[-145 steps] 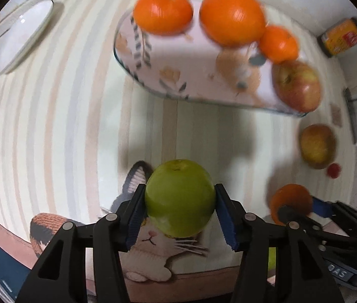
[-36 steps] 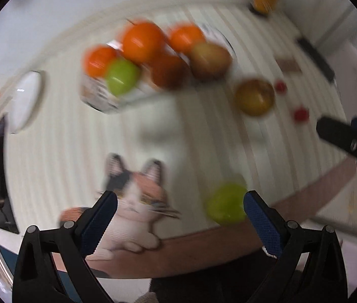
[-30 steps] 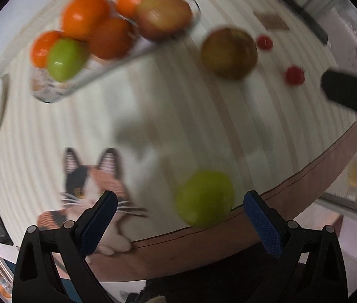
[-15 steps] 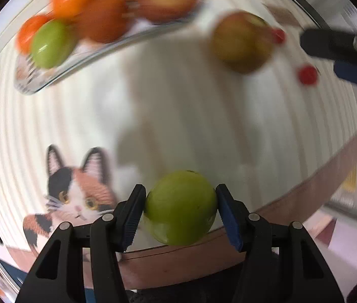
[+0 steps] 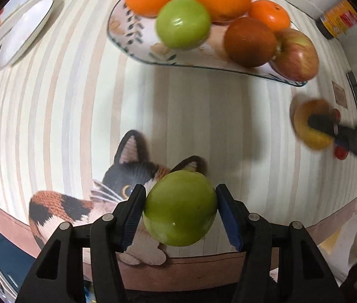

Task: Organize fruits
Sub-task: 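Grasp the green apple with the left tool while the right tool grasps the red apple, then lower the green apple and red apple onto the floral plate and open both tools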

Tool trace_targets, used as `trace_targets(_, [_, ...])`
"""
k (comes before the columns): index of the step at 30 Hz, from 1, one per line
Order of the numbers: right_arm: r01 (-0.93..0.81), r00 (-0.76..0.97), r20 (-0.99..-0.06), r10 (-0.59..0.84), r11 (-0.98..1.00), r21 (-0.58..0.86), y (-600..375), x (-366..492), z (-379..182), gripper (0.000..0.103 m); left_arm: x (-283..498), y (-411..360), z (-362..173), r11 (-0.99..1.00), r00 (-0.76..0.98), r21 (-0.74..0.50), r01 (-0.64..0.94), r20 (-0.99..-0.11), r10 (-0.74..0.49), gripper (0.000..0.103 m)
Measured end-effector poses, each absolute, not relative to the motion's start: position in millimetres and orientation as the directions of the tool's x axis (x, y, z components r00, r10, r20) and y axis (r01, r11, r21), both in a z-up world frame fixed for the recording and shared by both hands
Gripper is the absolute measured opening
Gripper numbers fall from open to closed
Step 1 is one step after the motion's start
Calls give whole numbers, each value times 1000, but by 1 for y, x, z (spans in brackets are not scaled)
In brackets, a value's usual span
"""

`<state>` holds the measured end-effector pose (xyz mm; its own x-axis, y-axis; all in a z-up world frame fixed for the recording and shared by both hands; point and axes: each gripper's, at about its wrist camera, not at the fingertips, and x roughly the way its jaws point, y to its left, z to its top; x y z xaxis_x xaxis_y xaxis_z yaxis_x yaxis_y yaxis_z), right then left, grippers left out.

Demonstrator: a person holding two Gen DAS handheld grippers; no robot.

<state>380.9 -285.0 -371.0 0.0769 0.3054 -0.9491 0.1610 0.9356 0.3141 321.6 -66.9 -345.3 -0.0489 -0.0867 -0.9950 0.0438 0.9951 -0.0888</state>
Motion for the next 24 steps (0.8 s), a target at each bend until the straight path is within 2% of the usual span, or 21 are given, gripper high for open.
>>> trace_targets(6, [40,-12,-939,345,938,344,-240,338,-371,66,319,-45,-356,992,-84,-125,9,-989,-123,55])
trace_targets(17, [28,0,-942,335,942,334,-233,335,-377,68,337,-30,-363,990,-85,-141,0,-986,-140,55])
trace_targets(24, [31,35,-939,341,939,342,-236,342,-363,67,347,-33,-318,979,-6,-200,-32,-980,-201,55])
